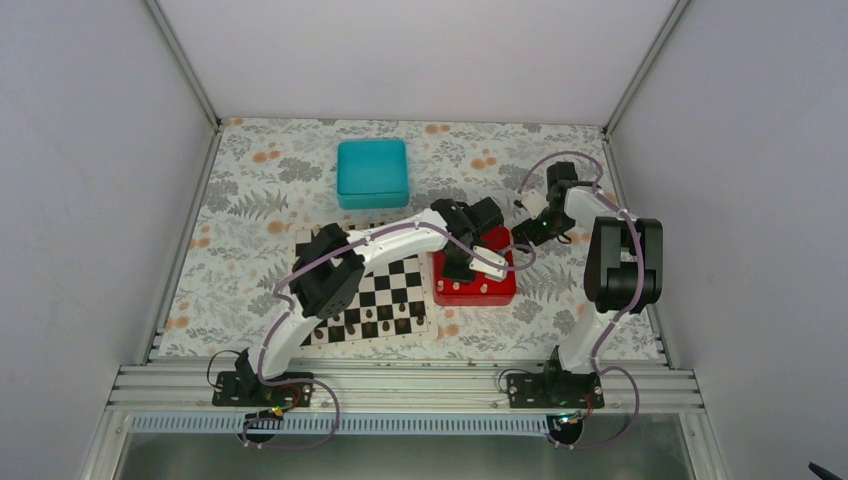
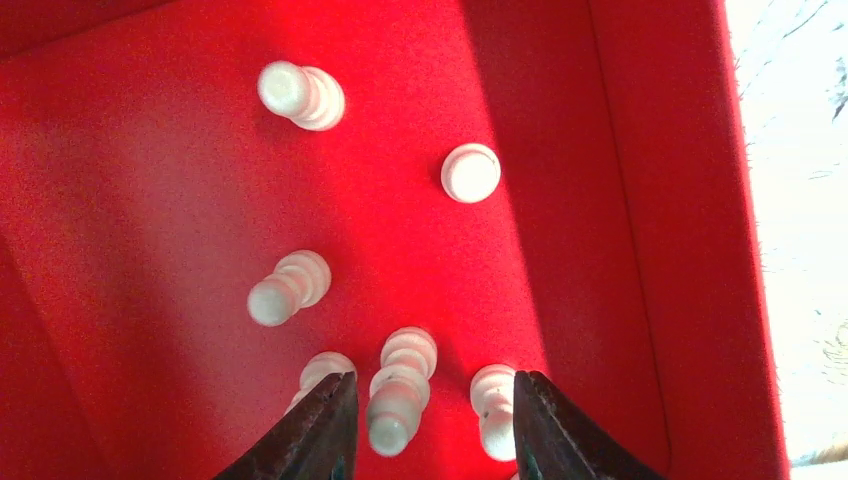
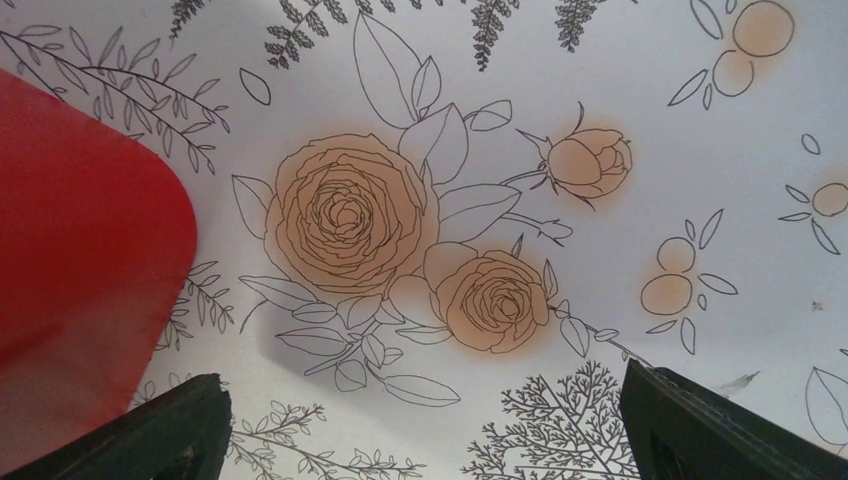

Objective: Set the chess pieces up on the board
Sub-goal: Pick up the chess piece from the storage box.

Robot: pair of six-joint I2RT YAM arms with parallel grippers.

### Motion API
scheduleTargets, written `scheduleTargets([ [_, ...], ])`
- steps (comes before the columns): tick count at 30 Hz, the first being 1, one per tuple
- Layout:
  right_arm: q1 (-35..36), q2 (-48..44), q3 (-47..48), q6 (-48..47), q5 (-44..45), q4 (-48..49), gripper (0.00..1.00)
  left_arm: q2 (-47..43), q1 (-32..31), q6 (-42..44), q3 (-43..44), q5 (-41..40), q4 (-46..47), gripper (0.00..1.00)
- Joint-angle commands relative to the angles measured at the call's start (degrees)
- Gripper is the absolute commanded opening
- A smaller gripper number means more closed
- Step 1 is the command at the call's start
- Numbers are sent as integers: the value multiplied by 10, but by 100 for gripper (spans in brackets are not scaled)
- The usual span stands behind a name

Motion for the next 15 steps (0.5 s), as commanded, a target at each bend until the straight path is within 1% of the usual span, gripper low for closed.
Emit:
scheduleTargets([
  [1, 4, 9, -4, -5, -8, -2, 100, 19, -3, 6, 13, -6, 2, 39],
  [4, 4, 10, -4, -6, -8, -2, 100, 20, -2, 8, 10, -10, 5, 38],
  [10, 4, 10, -4, -6, -8, -2, 100, 19, -3, 8, 7, -10, 5, 31],
  [15, 4, 9, -5, -7, -8, -2, 100, 20, -2, 10, 8, -12, 1, 21],
])
